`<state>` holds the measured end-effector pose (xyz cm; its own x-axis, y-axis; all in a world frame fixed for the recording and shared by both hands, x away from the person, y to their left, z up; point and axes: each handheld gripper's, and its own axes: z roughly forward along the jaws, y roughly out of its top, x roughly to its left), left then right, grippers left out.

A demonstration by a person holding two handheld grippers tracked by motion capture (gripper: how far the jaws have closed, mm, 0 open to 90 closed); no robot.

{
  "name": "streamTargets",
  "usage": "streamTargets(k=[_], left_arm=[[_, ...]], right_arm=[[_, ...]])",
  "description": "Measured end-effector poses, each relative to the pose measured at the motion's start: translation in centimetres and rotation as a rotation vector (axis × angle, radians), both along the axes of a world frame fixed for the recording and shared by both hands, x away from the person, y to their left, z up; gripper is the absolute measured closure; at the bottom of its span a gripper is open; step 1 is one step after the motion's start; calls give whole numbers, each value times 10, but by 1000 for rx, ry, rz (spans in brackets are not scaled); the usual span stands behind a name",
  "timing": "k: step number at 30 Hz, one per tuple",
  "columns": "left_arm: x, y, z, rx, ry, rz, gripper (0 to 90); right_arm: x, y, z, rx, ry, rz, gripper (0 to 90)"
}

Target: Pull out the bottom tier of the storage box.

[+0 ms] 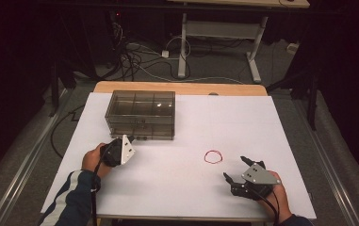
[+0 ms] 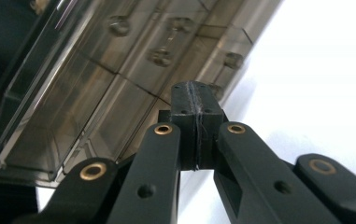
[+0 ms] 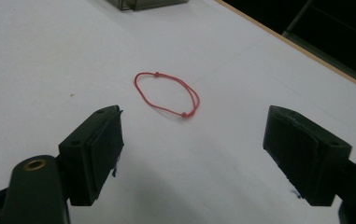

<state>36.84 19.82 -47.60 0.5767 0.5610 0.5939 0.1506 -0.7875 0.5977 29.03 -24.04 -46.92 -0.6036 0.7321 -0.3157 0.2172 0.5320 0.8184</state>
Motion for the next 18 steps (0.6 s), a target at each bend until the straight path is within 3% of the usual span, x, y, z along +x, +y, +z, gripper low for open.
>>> streamTargets(k=[1, 3, 4, 6, 9, 12, 18], left_arm=[[0, 0, 0, 0, 0, 0, 871], [7, 6, 4, -73, 45, 25, 869], [7, 6, 4, -73, 45, 25, 869], [16, 13, 7, -132, 90, 62, 869], [25, 20, 5, -170, 134, 102, 869], [32, 25, 1, -192, 159, 138, 868], [39, 27, -1, -247, 172, 173, 868]], right_arm=[[0, 0, 0, 0, 0, 0, 207], [0, 0, 0, 0, 0, 1, 207], [0, 0, 0, -2, 0, 2, 207], [1, 1, -1, -7, 0, 5, 207], [0, 1, -1, -7, 1, 6, 207], [1, 2, -1, -7, 4, 4, 207], [1, 2, -2, -11, 5, 9, 207]])
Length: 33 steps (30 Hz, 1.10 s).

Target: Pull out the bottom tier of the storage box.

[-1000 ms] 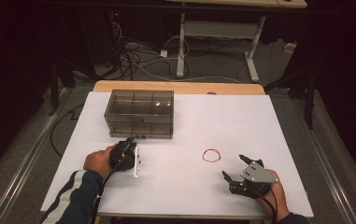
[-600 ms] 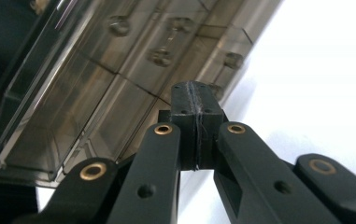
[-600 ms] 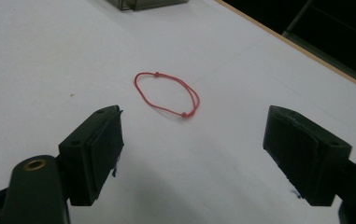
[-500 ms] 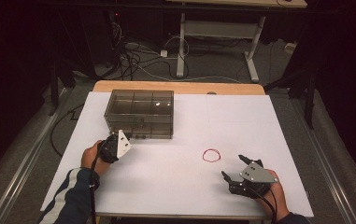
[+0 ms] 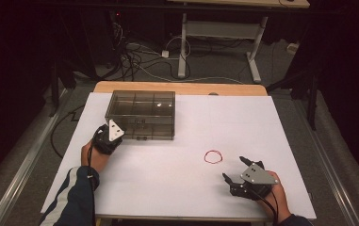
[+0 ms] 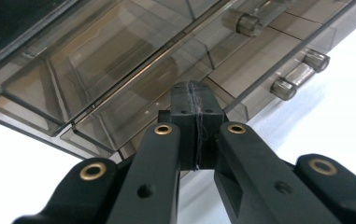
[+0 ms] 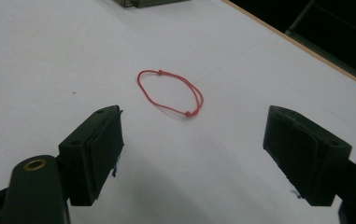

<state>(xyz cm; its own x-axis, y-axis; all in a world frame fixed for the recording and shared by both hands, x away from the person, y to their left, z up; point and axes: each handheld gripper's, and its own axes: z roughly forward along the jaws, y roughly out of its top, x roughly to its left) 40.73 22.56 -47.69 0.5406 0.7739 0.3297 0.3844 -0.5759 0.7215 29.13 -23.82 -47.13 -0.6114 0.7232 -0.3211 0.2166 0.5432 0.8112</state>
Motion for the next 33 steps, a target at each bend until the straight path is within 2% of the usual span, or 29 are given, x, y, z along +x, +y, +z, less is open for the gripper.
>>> streamTargets(k=[5, 17, 18, 20, 24, 25, 26, 33], left_arm=[[5, 0, -2, -17, 19, 8, 873], [7, 5, -6, 7, 40, 9, 870], [7, 5, -6, -1, 55, 19, 871], [7, 5, -7, -9, 58, 18, 871], [7, 6, -8, -6, 65, 18, 871], [8, 6, -8, 6, 57, 8, 871], [7, 6, -8, -2, 72, 18, 871], [7, 7, -9, -7, 87, 18, 871]], right_arm=[[0, 1, -1, -4, 4, 3, 207], [0, 0, -1, -8, 5, 5, 207], [0, 0, -1, -8, 5, 5, 207], [0, 0, -1, -8, 5, 4, 207], [0, 0, -1, -12, 5, 7, 207], [0, 0, -1, -12, 5, 7, 207], [0, 1, -1, -12, 7, 7, 207], [0, 0, -1, -10, 6, 6, 207]])
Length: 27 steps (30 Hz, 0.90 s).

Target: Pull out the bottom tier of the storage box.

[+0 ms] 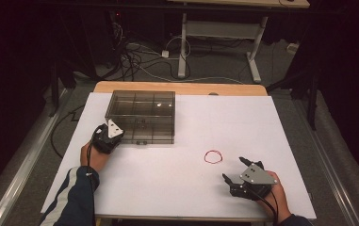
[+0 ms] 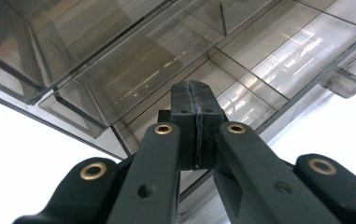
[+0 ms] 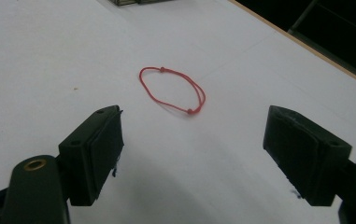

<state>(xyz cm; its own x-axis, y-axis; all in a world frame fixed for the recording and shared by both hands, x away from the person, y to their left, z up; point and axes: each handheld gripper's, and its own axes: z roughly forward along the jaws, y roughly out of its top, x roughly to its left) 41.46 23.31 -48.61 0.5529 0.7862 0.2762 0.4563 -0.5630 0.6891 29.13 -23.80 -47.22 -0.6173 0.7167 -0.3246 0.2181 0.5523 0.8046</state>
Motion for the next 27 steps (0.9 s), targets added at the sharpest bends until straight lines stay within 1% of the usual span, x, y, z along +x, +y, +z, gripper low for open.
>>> streamTargets(k=[2, 4, 6, 7, 9, 12, 17, 22, 23, 26, 27], left_arm=[[0, 0, 0, -1, 5, -2, 871], [0, 1, -3, 9, 24, -2, 870], [0, 3, -3, 5, 36, -5, 870], [0, 3, -3, 10, 37, -7, 870], [0, 4, -4, 1, 40, -8, 870], [0, 5, -3, 1, 43, -10, 870], [-1, 8, -3, 2, 60, -25, 869], [-2, 12, -2, -2, 72, -26, 870], [-3, 14, -3, -11, 75, -24, 870], [-3, 15, -2, -10, 80, -26, 870], [-4, 15, -2, -1, 81, -23, 870]], right_arm=[[0, 0, 0, 0, 2, 0, 207], [0, 0, 0, -4, 1, 3, 207], [0, 0, 0, -4, 1, 3, 207], [0, 0, 0, -2, 1, 1, 207], [0, 0, 0, 0, 1, 0, 207], [0, 0, 0, -2, 1, 1, 207], [0, 0, 0, -7, 1, 5, 207], [-1, 0, 0, -8, 1, 6, 207], [0, 0, 0, -8, 1, 6, 207], [0, -1, 1, -8, 0, 6, 207], [-1, -1, 1, -8, 1, 4, 207]])
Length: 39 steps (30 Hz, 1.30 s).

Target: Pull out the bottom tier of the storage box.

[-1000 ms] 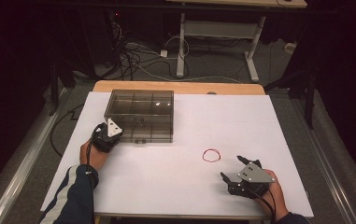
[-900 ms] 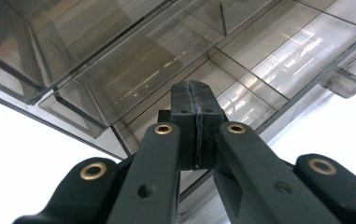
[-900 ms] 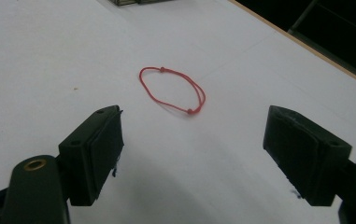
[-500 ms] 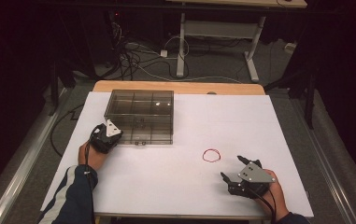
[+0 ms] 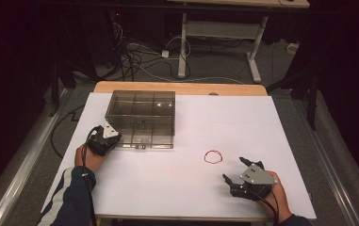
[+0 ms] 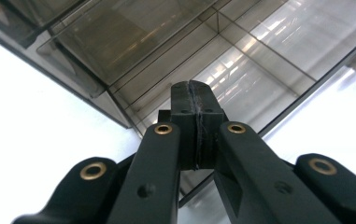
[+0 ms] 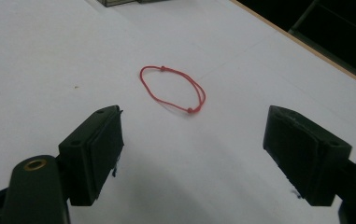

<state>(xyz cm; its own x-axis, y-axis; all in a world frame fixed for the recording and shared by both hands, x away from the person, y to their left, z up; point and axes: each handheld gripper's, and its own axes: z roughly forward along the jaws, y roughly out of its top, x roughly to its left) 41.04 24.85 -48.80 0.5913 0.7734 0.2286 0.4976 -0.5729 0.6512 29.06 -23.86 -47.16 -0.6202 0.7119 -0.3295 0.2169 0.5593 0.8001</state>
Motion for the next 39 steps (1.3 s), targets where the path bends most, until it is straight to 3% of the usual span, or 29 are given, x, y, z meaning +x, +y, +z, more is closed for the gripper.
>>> streamTargets(k=[18, 39], left_arm=[[-9, 4, 1, -3, 27, -20, 872], [-23, 1, 2, 7, 25, -7, 872]], right_arm=[[0, -1, 1, 2, -1, -2, 207], [0, 0, 0, -1, 3, 4, 207]])
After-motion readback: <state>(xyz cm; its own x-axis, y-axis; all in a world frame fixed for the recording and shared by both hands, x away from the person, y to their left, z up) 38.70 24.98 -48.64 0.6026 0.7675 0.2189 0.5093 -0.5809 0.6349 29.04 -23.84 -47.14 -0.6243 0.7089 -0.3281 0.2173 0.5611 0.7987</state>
